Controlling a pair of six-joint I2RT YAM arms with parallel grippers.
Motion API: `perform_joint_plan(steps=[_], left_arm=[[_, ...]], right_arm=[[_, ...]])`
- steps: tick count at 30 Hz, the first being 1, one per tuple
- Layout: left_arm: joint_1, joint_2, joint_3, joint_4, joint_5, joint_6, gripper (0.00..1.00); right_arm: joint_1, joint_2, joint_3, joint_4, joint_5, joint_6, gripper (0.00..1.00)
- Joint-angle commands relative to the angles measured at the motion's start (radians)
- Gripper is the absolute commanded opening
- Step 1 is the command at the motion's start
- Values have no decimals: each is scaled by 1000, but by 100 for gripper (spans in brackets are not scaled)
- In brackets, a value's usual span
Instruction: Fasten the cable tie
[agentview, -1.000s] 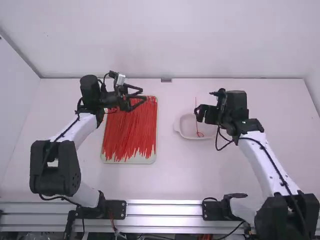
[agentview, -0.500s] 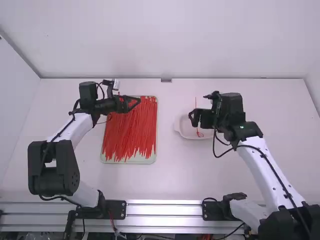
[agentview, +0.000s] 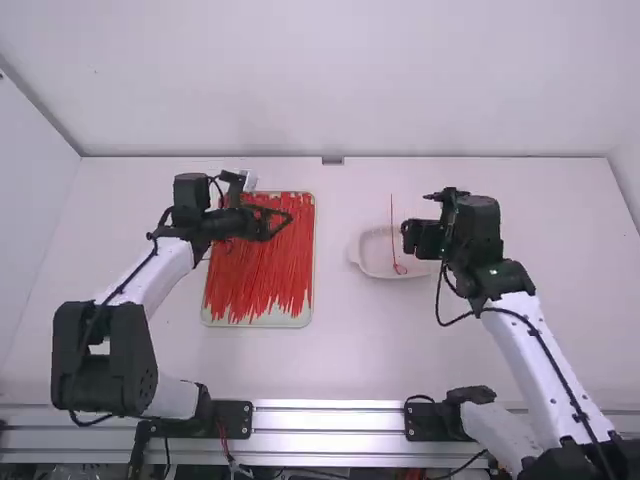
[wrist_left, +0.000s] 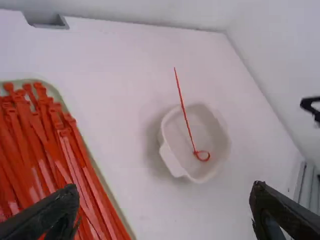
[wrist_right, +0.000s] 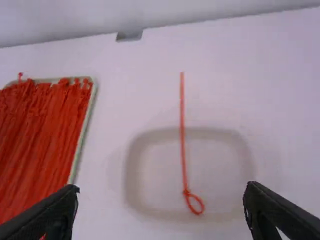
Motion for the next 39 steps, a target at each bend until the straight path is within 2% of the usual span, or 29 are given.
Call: perform_joint_plan(steps=[1,7,14,25,39], left_arm=[[-5,-57,-41,-4,-51,71,84],[-5,-154,-138,-4,-148,89,75],[-5,-292,-276,-4,-286,89,61],[-5,-553,-537,-4,-548,89,35],[-5,-867,-851,-4,-861,89,3]], right_arm=[[-40,-55,-44,28,76,-67,82],[-134,-166,-155,139,107,-154,71],[-134,-322,-310,294,107,-154,56],[-134,-586,-575,296,107,-154,29],[-134,-848,-837,296,107,-154,3]])
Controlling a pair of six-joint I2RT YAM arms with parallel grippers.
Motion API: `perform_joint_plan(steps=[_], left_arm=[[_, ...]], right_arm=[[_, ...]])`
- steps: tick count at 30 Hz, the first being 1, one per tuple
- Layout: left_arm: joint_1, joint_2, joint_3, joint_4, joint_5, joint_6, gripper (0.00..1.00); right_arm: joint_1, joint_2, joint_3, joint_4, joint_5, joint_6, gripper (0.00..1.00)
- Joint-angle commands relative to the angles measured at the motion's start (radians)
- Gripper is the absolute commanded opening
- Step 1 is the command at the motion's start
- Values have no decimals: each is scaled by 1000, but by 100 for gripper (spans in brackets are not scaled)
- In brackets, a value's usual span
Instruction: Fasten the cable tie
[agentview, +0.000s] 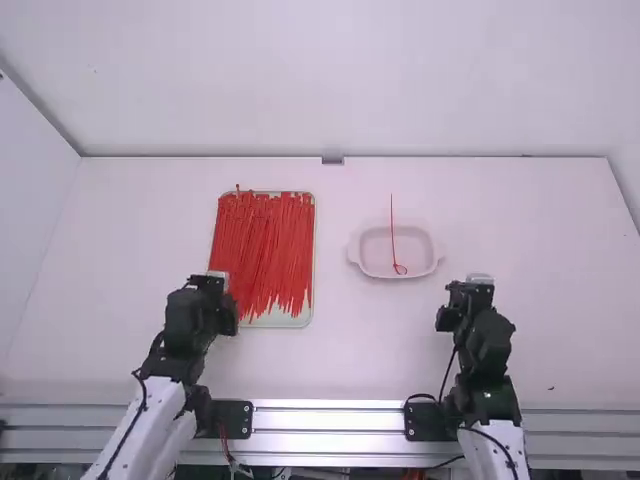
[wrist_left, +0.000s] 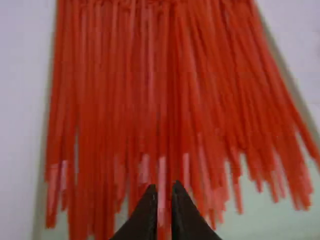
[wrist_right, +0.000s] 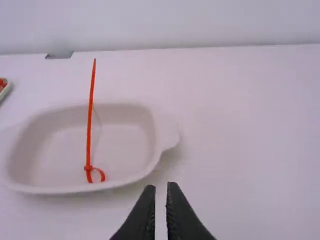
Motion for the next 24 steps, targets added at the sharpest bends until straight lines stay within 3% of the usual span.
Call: perform_joint_plan(steps=[1,4,24], left_arm=[[4,-55,-54,-4,-109,6,2],[4,-108,-107,-4,-114,6,0],[4,-447,-109,-4,-114,6,0]], right_arm=[[3,-42,-33,4,3,2,2],[3,-81,-33,4,3,2,0],[3,-294,-33,4,3,2,0]])
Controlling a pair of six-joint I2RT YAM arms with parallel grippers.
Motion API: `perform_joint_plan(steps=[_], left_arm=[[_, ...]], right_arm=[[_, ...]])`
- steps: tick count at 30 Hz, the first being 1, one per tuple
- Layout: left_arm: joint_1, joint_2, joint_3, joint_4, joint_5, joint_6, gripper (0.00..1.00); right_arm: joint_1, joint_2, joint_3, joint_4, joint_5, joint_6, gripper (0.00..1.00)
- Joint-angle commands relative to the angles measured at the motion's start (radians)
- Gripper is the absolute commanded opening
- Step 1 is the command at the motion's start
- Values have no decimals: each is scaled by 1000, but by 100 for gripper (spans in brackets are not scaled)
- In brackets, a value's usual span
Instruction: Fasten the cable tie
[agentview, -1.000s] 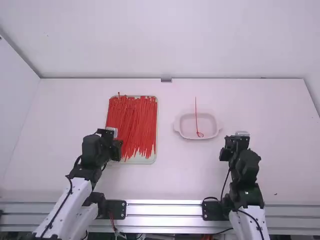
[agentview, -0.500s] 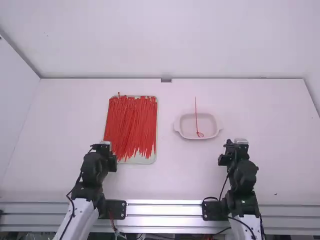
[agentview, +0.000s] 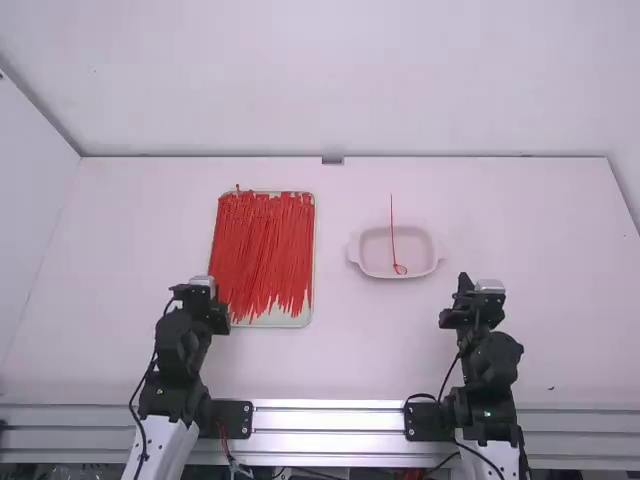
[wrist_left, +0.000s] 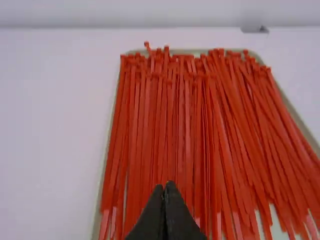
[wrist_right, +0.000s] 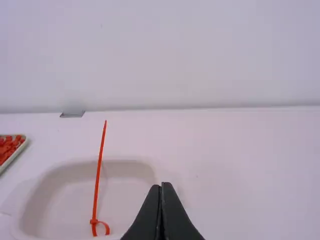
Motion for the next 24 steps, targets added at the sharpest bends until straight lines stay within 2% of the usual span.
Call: perform_joint_plan(steps=[1,16,24], left_arm=[[4,-39,-8,-7,-9,6,0],[4,-224,-8,-7,-9,6,0],[4,-267,-8,-7,-9,6,0]], right_arm=[[3,-10,-12,-6,2,2,0],[3,-10,-12,-6,2,2,0],[3,-10,-12,-6,2,2,0]])
